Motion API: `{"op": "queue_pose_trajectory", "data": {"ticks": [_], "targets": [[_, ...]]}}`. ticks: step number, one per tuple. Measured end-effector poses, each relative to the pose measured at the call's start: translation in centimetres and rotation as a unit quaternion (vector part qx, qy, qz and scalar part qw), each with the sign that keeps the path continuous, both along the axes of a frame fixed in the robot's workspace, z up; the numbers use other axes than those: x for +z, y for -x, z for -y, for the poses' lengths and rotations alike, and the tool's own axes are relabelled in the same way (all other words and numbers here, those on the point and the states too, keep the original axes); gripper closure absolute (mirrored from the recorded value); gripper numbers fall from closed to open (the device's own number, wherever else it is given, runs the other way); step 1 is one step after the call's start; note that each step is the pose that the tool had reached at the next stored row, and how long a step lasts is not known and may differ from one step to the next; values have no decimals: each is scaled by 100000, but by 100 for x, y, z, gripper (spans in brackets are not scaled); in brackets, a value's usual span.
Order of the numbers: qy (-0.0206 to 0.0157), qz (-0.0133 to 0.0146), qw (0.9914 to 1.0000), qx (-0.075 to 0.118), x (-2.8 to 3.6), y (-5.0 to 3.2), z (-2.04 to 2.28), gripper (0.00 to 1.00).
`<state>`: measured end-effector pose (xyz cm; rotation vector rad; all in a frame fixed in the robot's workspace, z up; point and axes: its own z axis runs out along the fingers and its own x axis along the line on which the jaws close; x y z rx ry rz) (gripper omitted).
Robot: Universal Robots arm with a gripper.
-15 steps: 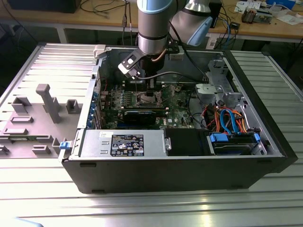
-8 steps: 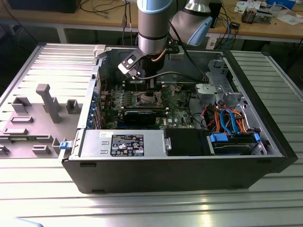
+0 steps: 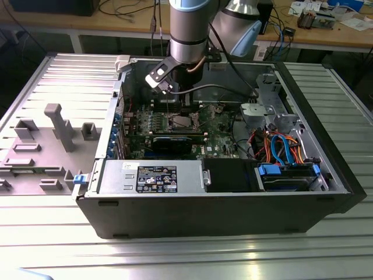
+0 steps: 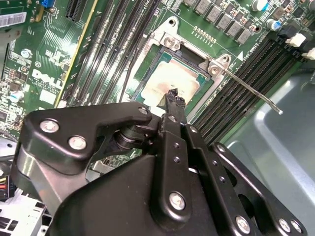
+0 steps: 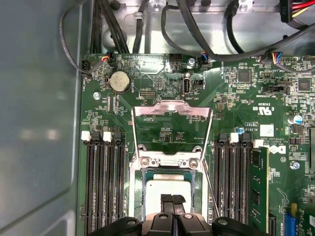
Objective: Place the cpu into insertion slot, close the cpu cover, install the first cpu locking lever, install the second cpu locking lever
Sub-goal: 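Close the cpu cover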
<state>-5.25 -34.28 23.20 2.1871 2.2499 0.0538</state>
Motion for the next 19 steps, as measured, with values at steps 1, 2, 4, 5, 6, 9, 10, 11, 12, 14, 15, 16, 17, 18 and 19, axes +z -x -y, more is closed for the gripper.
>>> {"op": "queue_pose_trajectory", "data": {"ticks": [1,2,4,5,6,9,10,11,12,14,15,16,17,18,19], "targets": [[3,-3,100000,0,8,0,0,89],[4,-1,100000,-1,32,0,0,89],[-2,3,100000,0,50,0,0,89],[0,-1,100000,0,56,0,0,89],[1,-4,100000,0,74,-1,0,89],[3,-7,100000,1,114,-1,0,89],[-2,-5,100000,-2,121,-1,0,89],[3,-7,100000,1,128,-1,0,89],[-1,-6,100000,-2,139,-1,0,89],[-18,3,100000,0,143,-1,-1,89],[-2,-6,100000,1,145,-1,0,89],[-1,-6,100000,-1,145,-1,0,89],[-3,-6,100000,1,146,-1,0,89],[-3,-4,100000,0,146,-1,0,89],[2,-7,100000,0,146,-1,0,89]]}}
